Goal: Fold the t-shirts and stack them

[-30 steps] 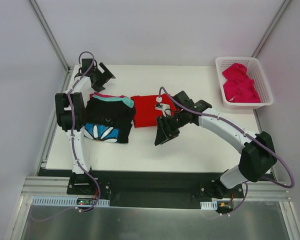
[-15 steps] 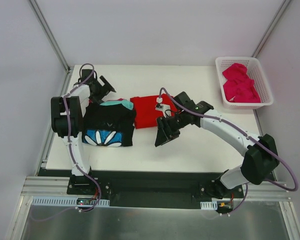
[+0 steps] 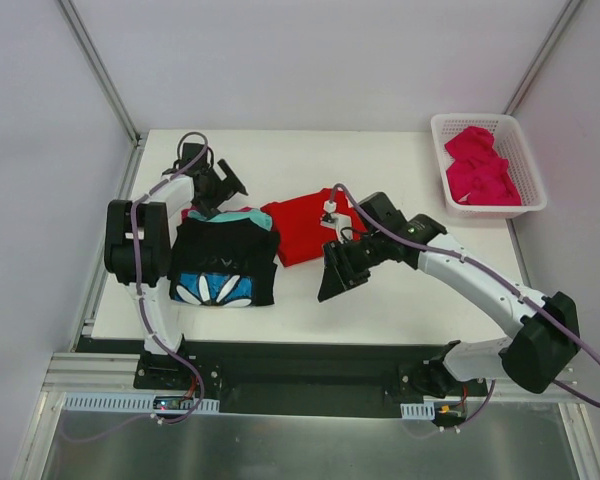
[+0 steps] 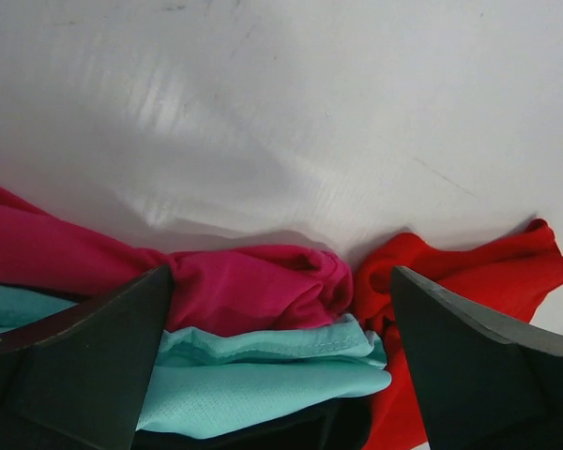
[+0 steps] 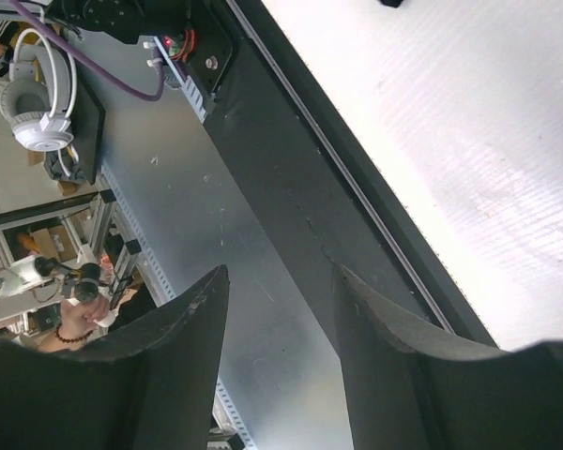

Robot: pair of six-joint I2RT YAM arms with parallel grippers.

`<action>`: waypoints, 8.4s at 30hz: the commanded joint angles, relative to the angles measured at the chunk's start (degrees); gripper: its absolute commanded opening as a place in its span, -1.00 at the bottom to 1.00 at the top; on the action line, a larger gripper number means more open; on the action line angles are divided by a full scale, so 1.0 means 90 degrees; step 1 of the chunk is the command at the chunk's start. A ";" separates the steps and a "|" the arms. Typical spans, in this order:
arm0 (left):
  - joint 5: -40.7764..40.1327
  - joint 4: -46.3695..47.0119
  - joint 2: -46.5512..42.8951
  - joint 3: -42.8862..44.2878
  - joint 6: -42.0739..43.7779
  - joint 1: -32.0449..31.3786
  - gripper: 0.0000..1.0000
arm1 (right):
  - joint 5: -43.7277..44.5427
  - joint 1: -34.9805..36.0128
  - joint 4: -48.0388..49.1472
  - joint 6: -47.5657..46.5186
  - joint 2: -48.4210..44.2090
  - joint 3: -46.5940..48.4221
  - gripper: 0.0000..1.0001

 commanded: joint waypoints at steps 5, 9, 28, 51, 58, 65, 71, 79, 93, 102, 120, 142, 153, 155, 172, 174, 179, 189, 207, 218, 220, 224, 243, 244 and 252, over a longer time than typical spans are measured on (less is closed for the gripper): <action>-0.0927 -0.0210 -0.1403 -0.0759 0.0116 -0.0068 0.98 | 0.1006 -0.0113 0.1573 0.0998 -0.0849 -0.0765 0.02; -0.0375 -0.0239 -0.1980 -0.1131 0.0506 0.0635 0.98 | 0.1007 -0.0211 0.2457 0.1488 -0.0509 -0.1001 0.02; 0.0673 -0.1128 -0.3905 -0.2742 0.2175 0.2277 0.94 | 0.0763 -0.0348 0.3190 0.1635 0.0801 -0.0883 0.02; 0.2275 0.0064 -0.2694 -0.2890 0.2314 0.3156 0.85 | 0.0030 -0.0690 0.3601 0.1782 0.1523 -0.0357 0.02; 0.2548 0.0180 -0.2352 -0.2879 0.2032 0.3166 0.63 | -0.0116 -0.0797 0.3601 0.1840 0.1816 -0.0229 -0.02; 0.2695 0.0298 -0.2440 -0.3075 0.1913 0.3166 0.44 | -0.0097 -0.0827 0.3610 0.1928 0.2041 -0.0064 -0.02; 0.2792 0.0288 -0.2547 -0.3260 0.1747 0.3176 0.02 | -0.0107 -0.0827 0.3620 0.2036 0.2246 0.0024 -0.02; 0.2792 0.0064 -0.2782 -0.3358 0.1786 0.3166 -0.44 | 0.0108 -0.0720 0.3901 0.2280 0.2510 0.0064 -0.03; 0.2812 -0.0220 -0.2850 -0.3085 0.1894 0.3176 -0.61 | 0.0568 -0.0055 0.7416 0.3548 0.3202 -0.0590 0.19; 0.2900 -0.0278 -0.2850 -0.2997 0.1904 0.3176 -0.80 | 0.0245 0.0013 0.8562 0.3862 0.4150 -0.0327 0.20; 0.2998 -0.0464 -0.2821 -0.2831 0.1923 0.3176 -1.00 | 0.0011 -0.0133 0.8445 0.3677 0.4551 -0.0229 0.20; 0.3115 -0.0571 -0.2733 -0.2763 0.1904 0.3176 -1.00 | 0.0440 -0.0241 0.7253 0.2963 0.4726 0.0521 0.18; 0.3183 -0.0610 -0.2664 -0.2684 0.1884 0.3176 -1.00 | 0.0372 -0.0250 0.7243 0.3169 0.5039 0.0923 -0.72; 0.3183 -0.0610 -0.2635 -0.2704 0.1865 0.3176 -1.00 | 0.0362 -0.0260 0.7233 0.3169 0.4981 0.0865 -0.94; 0.3476 -0.0591 -0.3143 -0.2606 0.1552 0.3175 -1.00 | 0.0450 -0.0309 0.6132 0.2739 0.4053 0.1205 -0.98; 0.3515 -0.0591 -0.3191 -0.2606 0.1542 0.3156 -1.00 | 0.0499 -0.0309 0.6003 0.2641 0.3955 0.1274 -0.98; 0.3525 -0.0591 -0.3260 -0.2499 0.1552 0.3166 -1.00 | 0.0508 -0.0319 0.5711 0.2534 0.4004 0.1644 -0.98; 0.3662 -0.0591 -0.2890 -0.1806 0.1376 0.3166 -1.00 | 0.0499 -0.0416 0.5114 0.2387 0.4336 0.2534 -0.98; 0.3642 -0.0503 -0.2323 -0.1639 0.1464 0.3166 -1.00 | 0.0431 -0.0485 0.4919 0.2319 0.4824 0.2935 -0.98; 0.3584 -0.0347 -0.2011 -0.1639 0.1474 0.3176 -1.00 | 0.0382 -0.0485 0.4938 0.2231 0.5049 0.2993 -0.98; 0.3544 -0.0278 -0.1971 -0.1620 0.1445 0.3176 -1.00 | 0.0372 -0.0485 0.4929 0.2212 0.5088 0.3013 -0.94; 0.3359 -0.0132 -0.1796 -0.1513 0.1444 0.3176 -1.00 | 0.0255 -0.0504 0.4929 0.2134 0.5176 0.3129 -0.92; 0.3496 0.0474 -0.0994 -0.1297 0.1103 0.3166 -0.92 | 0.0020 -0.0690 0.4880 0.2055 0.5527 0.3531 -0.87; 0.3496 0.0474 -0.1004 -0.1327 0.1112 0.3156 -0.92 | 0.0001 -0.0690 0.4880 0.2055 0.5527 0.3511 -0.87; 0.3340 0.0542 -0.0995 -0.1503 0.0996 0.3156 -0.45 | 0.0030 -0.0680 0.4734 0.1939 0.5459 0.3403 -0.36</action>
